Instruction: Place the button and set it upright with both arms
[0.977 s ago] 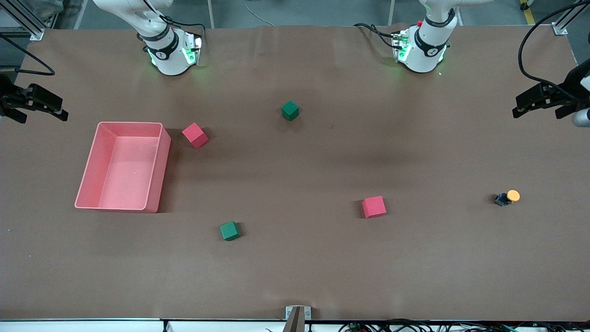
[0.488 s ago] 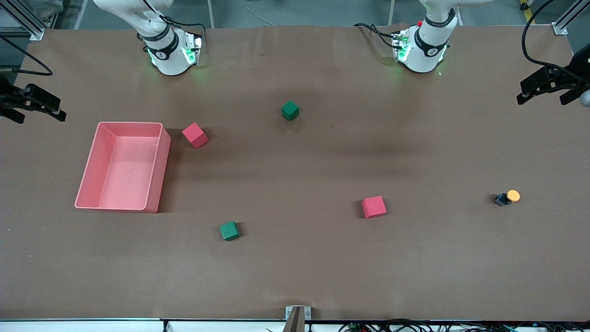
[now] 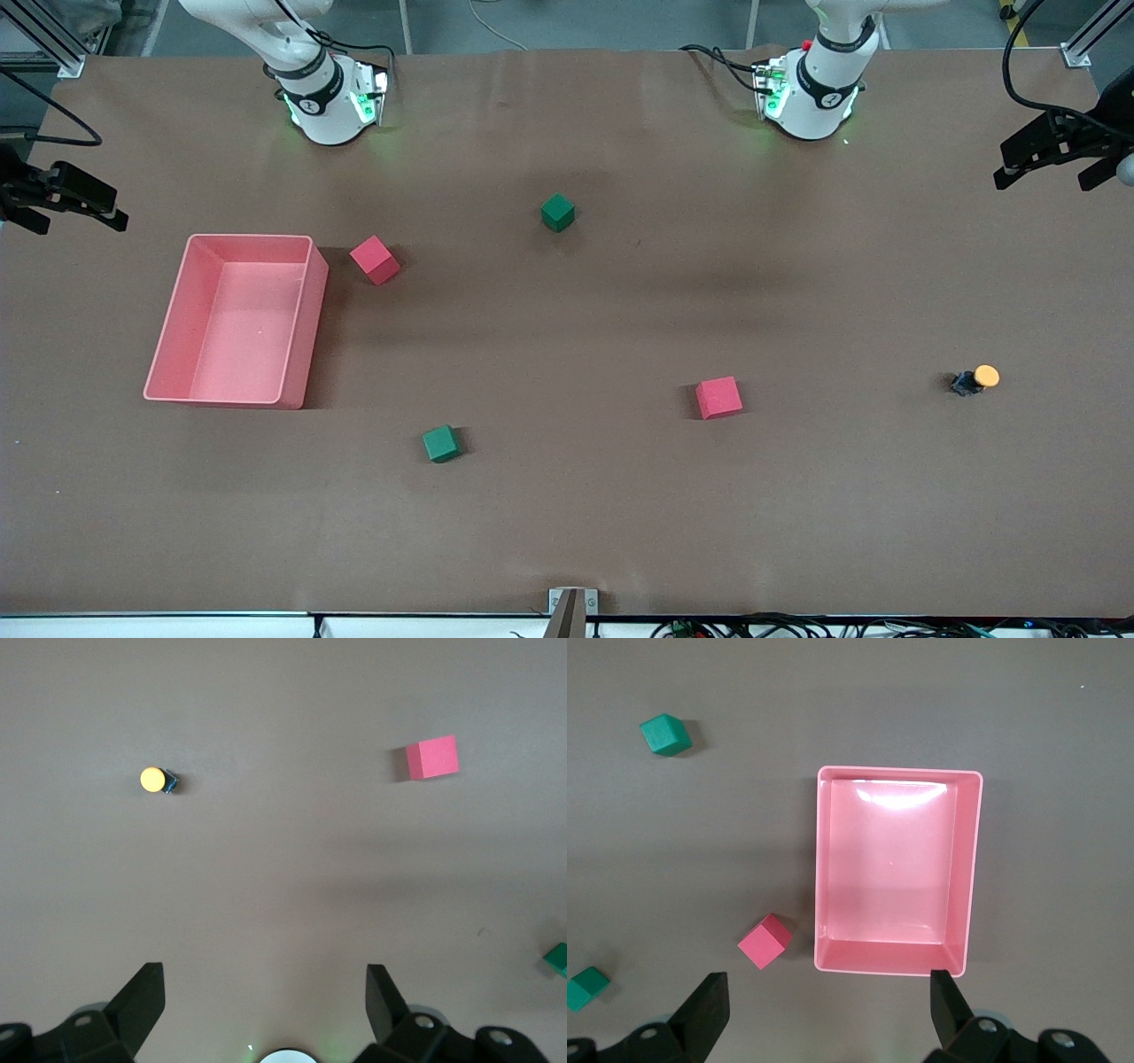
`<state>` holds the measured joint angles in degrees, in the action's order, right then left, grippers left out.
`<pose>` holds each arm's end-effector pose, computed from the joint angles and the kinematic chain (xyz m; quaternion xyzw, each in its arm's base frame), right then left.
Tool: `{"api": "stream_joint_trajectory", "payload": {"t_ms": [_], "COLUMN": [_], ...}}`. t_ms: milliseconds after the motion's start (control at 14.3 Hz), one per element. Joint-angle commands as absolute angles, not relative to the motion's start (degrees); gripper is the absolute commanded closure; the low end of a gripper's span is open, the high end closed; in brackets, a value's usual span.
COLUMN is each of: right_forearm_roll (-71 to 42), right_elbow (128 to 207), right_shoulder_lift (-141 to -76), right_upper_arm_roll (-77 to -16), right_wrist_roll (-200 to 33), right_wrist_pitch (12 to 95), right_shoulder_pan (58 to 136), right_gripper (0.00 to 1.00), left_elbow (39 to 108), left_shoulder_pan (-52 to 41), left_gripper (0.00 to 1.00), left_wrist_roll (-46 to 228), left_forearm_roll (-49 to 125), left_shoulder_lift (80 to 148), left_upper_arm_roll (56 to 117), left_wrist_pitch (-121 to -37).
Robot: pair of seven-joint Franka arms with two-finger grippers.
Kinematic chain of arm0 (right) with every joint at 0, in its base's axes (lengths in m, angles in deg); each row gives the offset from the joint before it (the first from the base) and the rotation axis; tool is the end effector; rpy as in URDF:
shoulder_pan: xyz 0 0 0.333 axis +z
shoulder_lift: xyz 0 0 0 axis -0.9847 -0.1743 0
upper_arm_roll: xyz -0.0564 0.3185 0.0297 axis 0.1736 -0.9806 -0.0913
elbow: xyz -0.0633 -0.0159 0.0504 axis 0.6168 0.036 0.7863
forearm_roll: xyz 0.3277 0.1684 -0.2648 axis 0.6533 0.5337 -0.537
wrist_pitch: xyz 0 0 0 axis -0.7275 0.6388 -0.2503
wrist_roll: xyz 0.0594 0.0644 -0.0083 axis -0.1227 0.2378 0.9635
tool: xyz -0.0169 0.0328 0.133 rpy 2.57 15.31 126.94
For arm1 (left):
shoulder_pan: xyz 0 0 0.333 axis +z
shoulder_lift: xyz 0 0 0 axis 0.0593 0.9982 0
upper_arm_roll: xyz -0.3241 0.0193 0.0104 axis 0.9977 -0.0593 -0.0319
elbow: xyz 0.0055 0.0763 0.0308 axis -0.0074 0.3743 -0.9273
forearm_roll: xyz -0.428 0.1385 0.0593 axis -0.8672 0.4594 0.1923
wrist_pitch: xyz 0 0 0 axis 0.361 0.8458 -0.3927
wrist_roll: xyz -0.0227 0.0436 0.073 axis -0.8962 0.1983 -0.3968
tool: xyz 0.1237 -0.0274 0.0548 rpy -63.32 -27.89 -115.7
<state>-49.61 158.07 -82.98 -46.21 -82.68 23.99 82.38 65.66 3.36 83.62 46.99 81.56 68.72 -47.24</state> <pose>0.5978 -0.0329 0.6222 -0.9997 -0.0059 0.0122 0.0189 0.5695 -0.0078 0.6474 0.9999 -0.0154 -0.0018 0.0021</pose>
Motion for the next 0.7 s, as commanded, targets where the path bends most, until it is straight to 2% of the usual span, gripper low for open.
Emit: {"api": "stream_joint_trajectory", "payload": {"t_ms": [0, 628], "right_forearm_roll": [-49.74, -49.74], "right_elbow": [161.30, 162.36], "right_shoulder_lift": [-79.67, -78.70], "right_upper_arm_roll": [-46.52, -46.52], "right_wrist_roll": [-82.81, -82.90], "right_wrist_pitch": [24.47, 24.38], "right_shoulder_pan": [81.98, 81.98], "right_gripper": [0.00, 0.00], "left_elbow": [66.96, 66.69], "left_shoulder_pan": [3.31, 3.93], "left_gripper": [0.00, 0.00], "left_wrist_roll": [85.13, 86.10], "left_forearm_roll": [50.20, 45.90], "left_shoulder_lift": [80.26, 79.21], "left_upper_arm_roll": [70.46, 70.64], "left_wrist_pitch": [-48.50, -48.33]}}
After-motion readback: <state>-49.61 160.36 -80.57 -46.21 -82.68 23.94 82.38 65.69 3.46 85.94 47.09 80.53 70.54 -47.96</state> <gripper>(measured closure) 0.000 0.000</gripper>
